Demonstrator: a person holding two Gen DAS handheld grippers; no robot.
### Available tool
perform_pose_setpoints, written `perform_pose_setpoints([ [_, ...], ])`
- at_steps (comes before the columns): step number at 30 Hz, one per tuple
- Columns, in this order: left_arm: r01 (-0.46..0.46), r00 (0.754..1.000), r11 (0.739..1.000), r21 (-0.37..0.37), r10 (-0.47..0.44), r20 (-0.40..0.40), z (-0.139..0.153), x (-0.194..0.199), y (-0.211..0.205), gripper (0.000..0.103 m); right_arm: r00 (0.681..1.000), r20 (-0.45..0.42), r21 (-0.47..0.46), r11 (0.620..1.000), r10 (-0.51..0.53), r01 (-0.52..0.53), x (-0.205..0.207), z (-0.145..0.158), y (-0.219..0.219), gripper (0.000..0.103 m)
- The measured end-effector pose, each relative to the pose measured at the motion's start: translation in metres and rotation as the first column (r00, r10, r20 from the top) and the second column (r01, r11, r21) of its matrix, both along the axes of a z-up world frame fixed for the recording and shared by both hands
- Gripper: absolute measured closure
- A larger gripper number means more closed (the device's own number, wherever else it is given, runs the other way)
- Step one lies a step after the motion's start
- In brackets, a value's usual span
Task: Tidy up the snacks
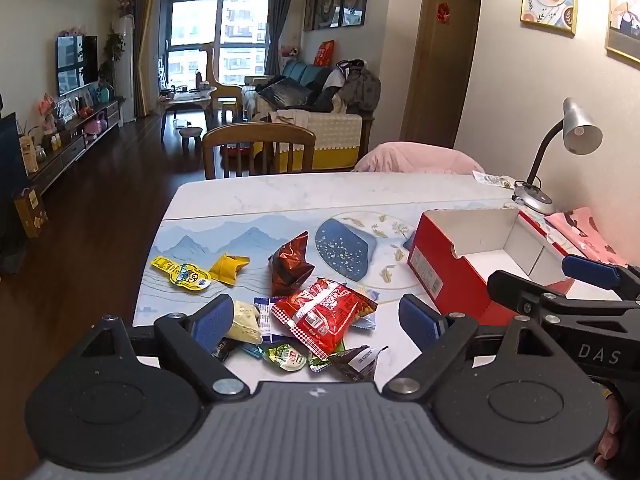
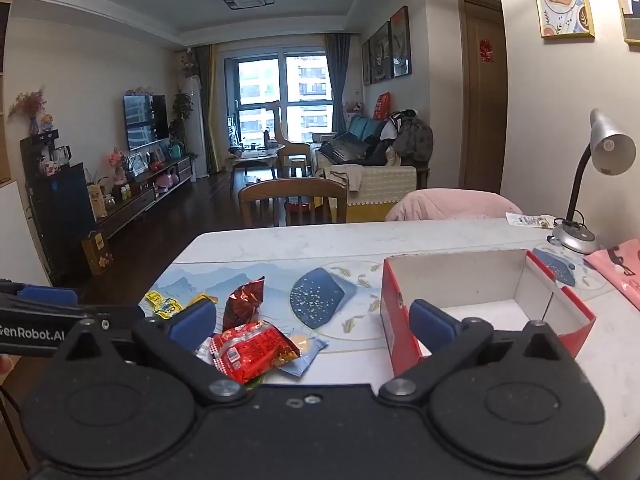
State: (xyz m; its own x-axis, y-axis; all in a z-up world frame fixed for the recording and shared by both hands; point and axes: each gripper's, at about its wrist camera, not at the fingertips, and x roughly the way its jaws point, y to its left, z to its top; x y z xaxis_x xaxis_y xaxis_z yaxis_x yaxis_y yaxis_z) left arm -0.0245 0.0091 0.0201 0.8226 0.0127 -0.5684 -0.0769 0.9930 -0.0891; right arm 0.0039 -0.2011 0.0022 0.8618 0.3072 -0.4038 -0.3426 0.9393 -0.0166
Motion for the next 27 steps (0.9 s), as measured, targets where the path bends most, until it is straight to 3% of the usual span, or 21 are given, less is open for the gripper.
perform_pose_setpoints([
  [27,0.037,0.999,0.999,-0.011,-0.037,0.004,0.0075,-0.0026,-0.0022,0.013,0.999,-0.026,-0.007,1.0,-0.024,0.023,-0.0035,0.0058,-0.0036,0.0],
])
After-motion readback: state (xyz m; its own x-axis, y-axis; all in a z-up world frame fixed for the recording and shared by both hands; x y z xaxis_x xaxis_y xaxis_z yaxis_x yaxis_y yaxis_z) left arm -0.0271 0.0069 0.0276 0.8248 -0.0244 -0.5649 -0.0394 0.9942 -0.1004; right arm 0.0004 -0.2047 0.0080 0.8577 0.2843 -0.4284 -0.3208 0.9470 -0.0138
